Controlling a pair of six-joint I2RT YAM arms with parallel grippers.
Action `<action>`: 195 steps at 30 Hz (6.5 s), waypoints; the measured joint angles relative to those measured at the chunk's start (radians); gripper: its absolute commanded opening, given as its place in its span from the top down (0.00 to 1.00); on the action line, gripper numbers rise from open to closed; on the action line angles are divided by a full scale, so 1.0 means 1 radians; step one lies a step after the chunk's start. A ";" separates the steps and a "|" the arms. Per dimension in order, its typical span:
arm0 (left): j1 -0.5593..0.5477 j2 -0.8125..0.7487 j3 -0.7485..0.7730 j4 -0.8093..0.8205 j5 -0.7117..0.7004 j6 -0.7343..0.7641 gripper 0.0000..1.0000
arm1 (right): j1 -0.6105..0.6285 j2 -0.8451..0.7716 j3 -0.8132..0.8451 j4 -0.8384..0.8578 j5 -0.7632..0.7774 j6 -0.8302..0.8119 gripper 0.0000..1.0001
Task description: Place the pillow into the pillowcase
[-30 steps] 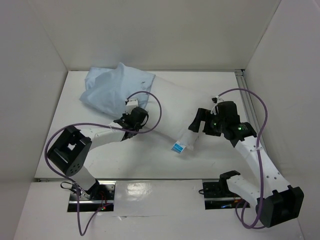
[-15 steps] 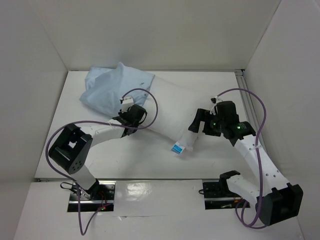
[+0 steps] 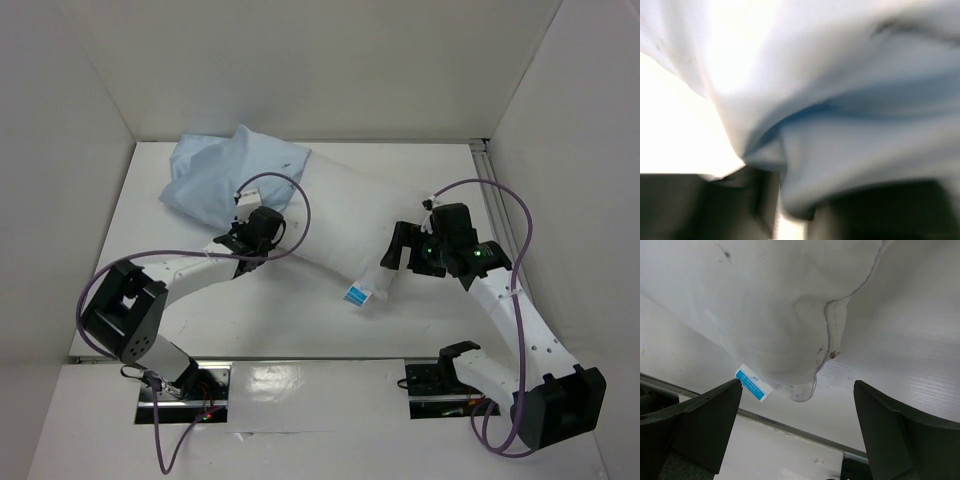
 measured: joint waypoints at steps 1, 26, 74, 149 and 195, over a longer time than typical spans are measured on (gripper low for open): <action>0.003 -0.014 -0.006 0.005 0.010 0.002 0.55 | 0.000 0.000 0.000 -0.002 0.000 0.000 0.00; 0.077 -0.018 -0.037 0.112 0.262 0.036 0.72 | 0.000 0.005 0.012 -0.003 0.002 0.000 0.00; -0.020 -0.049 0.371 -0.249 0.364 -0.003 1.00 | 0.005 0.163 0.160 0.171 0.102 0.037 0.01; 0.040 0.390 1.205 -0.599 0.283 0.411 0.24 | -0.325 0.610 0.620 0.236 0.153 0.061 0.01; -0.038 0.560 1.449 -0.676 0.789 0.301 1.00 | -0.216 0.661 0.365 0.643 -0.237 0.219 1.00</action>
